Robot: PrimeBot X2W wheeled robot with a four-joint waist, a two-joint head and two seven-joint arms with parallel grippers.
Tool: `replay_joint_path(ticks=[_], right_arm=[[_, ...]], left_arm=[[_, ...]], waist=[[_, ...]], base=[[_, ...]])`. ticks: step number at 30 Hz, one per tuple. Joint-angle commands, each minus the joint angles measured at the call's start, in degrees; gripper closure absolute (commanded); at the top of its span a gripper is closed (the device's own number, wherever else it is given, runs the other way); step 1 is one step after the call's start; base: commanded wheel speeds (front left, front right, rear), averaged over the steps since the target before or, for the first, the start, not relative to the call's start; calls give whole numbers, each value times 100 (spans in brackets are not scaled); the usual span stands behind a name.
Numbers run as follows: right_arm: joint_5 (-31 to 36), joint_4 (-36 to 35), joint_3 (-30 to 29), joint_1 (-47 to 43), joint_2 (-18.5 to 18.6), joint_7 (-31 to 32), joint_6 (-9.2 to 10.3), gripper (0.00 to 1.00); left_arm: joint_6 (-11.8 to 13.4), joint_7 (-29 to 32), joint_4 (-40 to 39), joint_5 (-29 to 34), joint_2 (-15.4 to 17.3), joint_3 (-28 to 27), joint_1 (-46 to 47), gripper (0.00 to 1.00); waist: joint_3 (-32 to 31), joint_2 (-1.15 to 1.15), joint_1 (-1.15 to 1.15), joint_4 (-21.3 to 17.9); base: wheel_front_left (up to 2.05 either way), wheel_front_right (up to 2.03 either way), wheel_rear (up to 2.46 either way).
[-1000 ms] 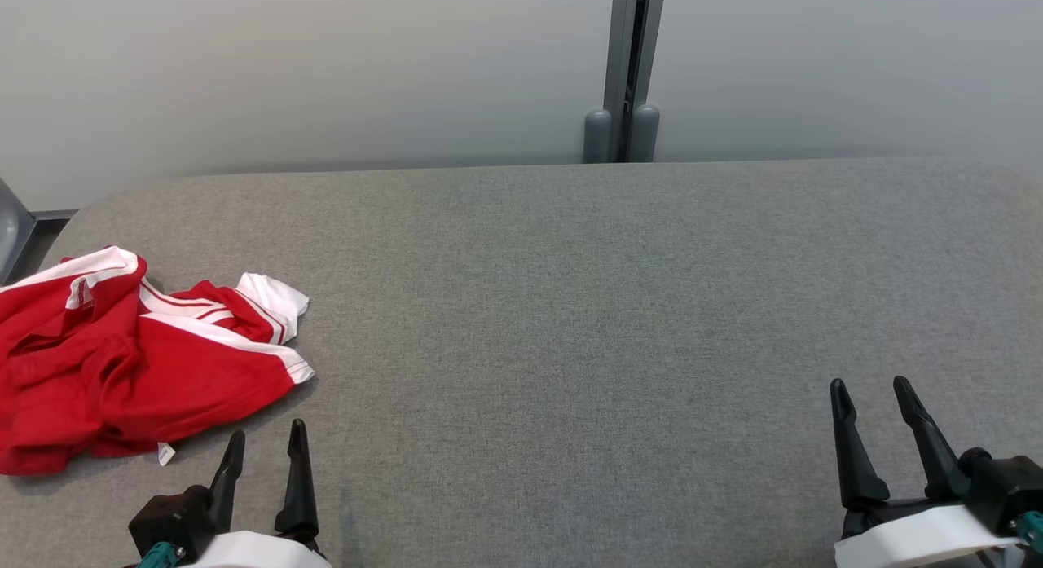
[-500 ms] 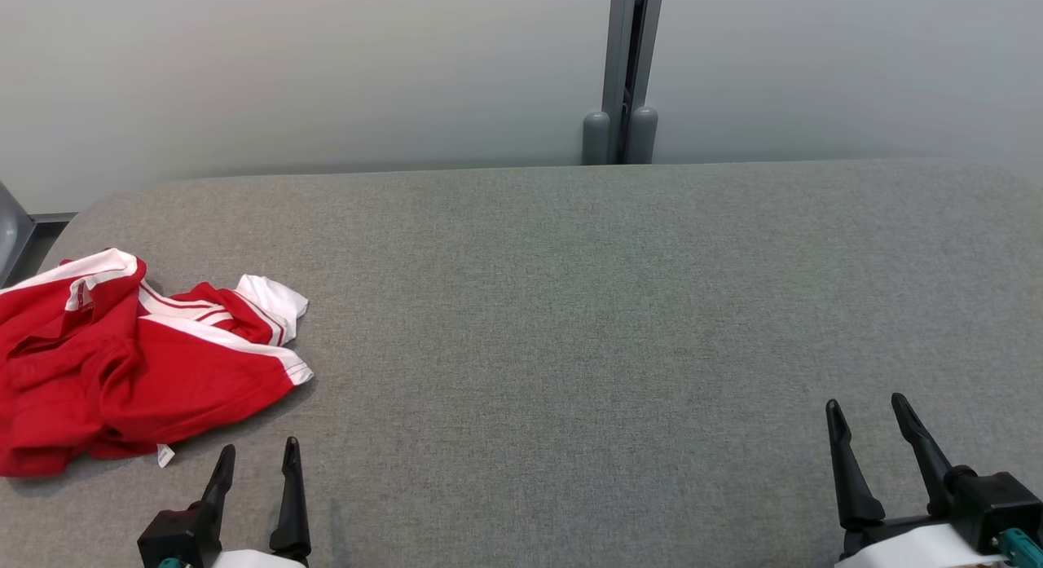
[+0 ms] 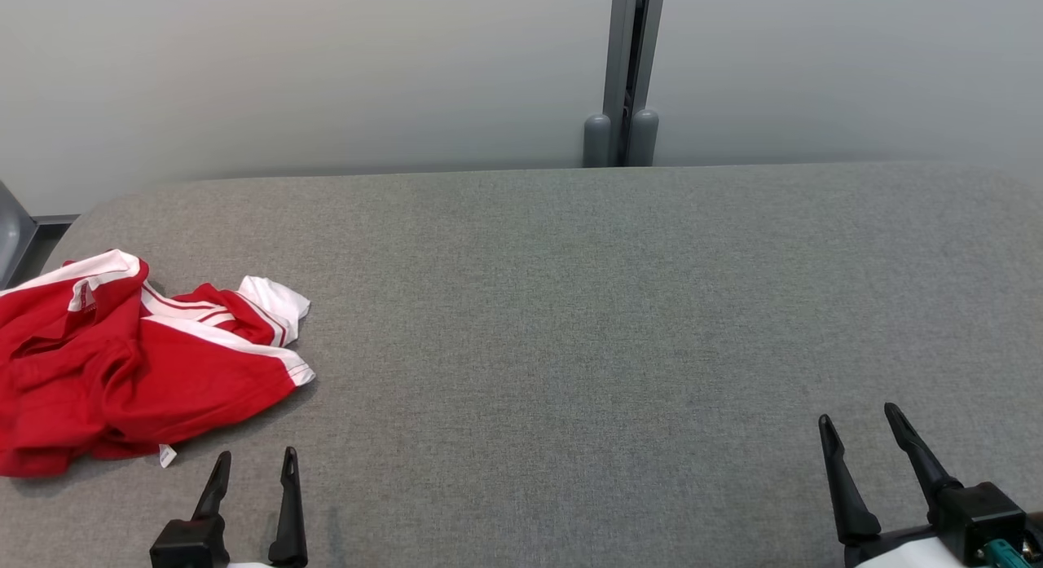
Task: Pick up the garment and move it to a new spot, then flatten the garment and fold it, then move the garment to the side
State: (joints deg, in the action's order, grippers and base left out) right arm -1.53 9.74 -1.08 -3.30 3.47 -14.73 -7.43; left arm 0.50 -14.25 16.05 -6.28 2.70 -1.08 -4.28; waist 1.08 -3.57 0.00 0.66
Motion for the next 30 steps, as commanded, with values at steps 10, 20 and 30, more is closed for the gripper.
replay_joint_path(ticks=[10,20,30], right_arm=[[299,-42,-169,-88,-57,-50,-10,0],[127,3,-216,-111,-58,-50,-10,0],[82,13,-172,-72,-58,-50,-10,0]], left_arm=[[-48,-96,64,270,32,-75,-57,0],[-73,-96,74,196,30,-167,-49,0],[-80,-96,66,198,30,-176,-53,0]], waist=[[-1,0,0,-4],[-11,0,0,-9],[-9,0,0,-26]], base=[[0,0,0],[0,0,0],[0,0,0]])
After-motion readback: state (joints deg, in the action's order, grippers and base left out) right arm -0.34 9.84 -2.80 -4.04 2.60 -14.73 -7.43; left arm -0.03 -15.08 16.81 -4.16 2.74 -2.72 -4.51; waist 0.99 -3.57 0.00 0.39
